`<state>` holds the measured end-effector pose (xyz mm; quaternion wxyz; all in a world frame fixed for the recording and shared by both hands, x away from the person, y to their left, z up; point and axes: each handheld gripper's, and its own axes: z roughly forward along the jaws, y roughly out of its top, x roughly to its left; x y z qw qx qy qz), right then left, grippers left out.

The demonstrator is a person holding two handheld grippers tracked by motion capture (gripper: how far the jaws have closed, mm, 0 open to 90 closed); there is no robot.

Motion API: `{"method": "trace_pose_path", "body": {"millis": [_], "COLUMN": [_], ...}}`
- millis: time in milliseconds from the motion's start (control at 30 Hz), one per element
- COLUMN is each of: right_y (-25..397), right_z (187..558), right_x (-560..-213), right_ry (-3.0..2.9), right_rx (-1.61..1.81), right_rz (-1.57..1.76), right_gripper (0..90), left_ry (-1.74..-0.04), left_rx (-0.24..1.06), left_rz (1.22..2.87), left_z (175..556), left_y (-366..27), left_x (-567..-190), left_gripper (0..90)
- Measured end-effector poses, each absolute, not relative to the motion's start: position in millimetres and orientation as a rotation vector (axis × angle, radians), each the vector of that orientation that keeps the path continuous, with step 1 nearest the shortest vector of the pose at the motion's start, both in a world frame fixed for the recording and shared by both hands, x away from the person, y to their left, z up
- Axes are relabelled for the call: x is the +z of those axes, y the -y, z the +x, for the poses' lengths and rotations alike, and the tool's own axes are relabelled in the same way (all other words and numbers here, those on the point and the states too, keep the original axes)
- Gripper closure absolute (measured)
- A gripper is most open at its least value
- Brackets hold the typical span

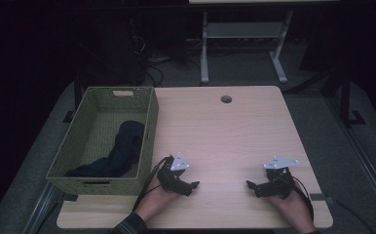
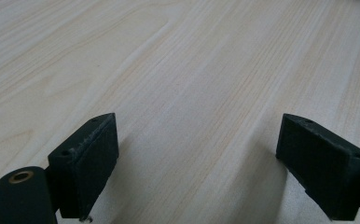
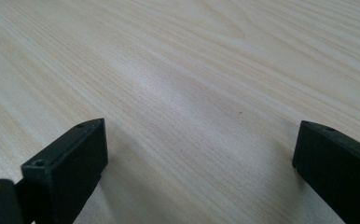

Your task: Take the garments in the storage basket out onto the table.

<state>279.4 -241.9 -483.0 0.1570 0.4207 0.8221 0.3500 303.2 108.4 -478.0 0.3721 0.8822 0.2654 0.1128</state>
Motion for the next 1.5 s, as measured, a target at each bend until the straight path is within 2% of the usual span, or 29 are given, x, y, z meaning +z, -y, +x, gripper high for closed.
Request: {"method": "trace_pose_path", "body": {"millis": [967,1500], "right_y": [241.7,241.6], "right_z": [279.2,279.2], "right_x": [-482.9,-482.9], "right_ry": [-2.352,-2.352], "right_rx": [1.001,1.001], "right_rz": [1.211,1.212], "right_gripper": [2.8,2.8], "left_ry": [-0.748,-0.735], "left_rx": [0.279,0.263], "left_rz": [2.328,2.368], "left_z": [308.6,312.6], "left_y": [-104.1,-99.6], "left_x": [-470.5,-453.7], "left_gripper": [13.6,13.7]}}
